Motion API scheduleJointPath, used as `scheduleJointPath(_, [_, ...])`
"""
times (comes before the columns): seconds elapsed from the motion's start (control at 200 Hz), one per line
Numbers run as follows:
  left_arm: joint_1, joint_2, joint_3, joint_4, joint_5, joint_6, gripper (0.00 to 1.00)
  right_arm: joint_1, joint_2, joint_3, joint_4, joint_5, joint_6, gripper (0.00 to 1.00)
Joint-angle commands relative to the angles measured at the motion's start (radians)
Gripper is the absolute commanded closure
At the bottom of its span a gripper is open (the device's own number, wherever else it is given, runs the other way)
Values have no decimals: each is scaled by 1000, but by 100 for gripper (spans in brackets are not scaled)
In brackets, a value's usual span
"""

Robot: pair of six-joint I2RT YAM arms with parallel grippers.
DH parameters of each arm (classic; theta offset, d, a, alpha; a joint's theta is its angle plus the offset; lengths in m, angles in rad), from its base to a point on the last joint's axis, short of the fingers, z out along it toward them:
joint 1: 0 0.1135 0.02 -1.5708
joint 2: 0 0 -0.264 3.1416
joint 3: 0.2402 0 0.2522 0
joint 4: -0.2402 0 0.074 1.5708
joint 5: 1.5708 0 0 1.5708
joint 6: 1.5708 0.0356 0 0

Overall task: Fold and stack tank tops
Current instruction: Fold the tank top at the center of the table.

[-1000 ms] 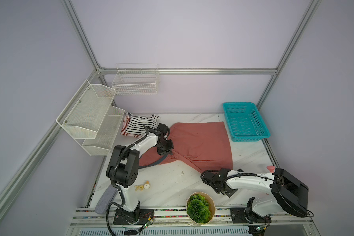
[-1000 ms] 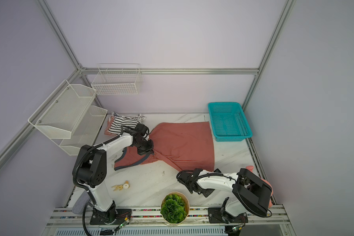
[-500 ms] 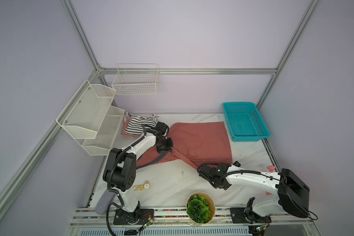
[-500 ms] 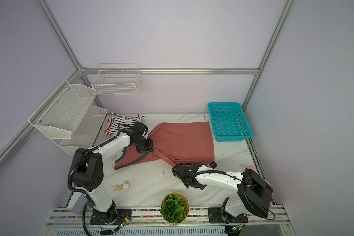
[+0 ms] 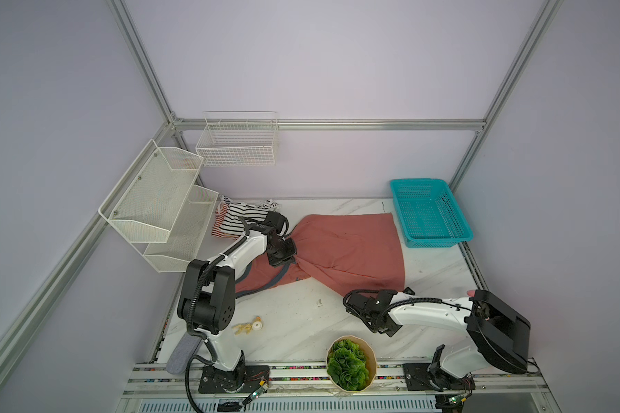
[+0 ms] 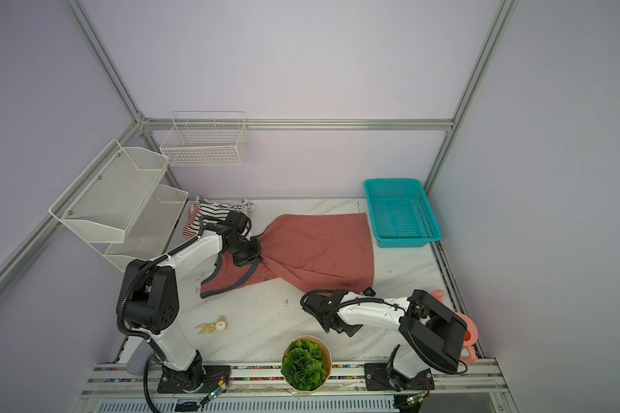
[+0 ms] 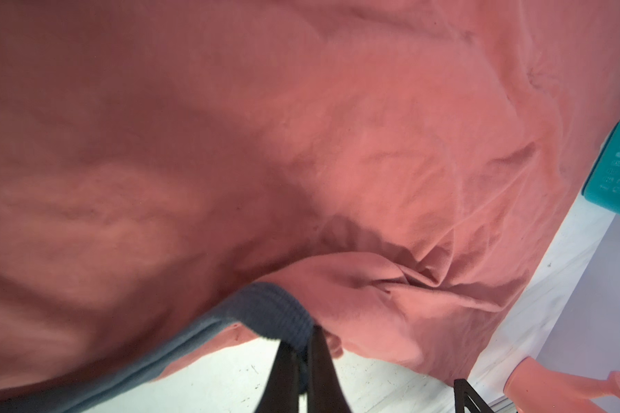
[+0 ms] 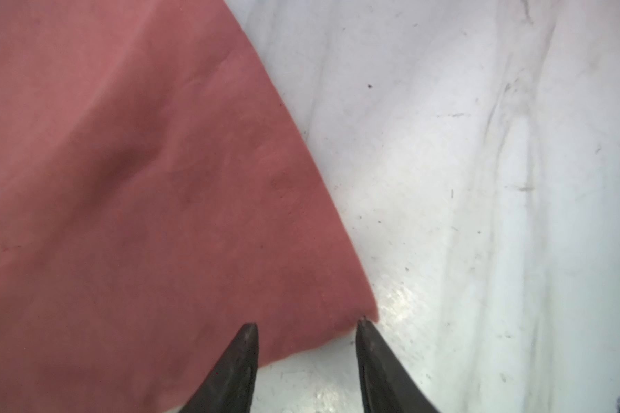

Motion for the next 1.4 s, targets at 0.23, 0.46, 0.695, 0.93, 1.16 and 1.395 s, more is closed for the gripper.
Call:
scheduleJointPath(0.23, [12,-26,47,30,4,1,100,18,34,-39,59,-70,55,40])
scheduleJointPath(0.46, [12,-30,41,31,9,4,100,18,-15,-98,59,-80,110,58])
scheduleJointPath(0.695, [12,-36,38,33,28,7,100,18,-55,-89,27,-60,121,91])
scheduleJointPath(0.93, [-18,-66,0,36,53,29,100,19,-75,89,-199,43,120,100])
scheduleJointPath(1.16, [-68,-121,-45,15,53,61,100,12,-180,164,-298,134,113,100])
scheduleJointPath(1.395, [-105,-194,-71,-95,-9,129,100,-79,-285,175,-313,184,1,100])
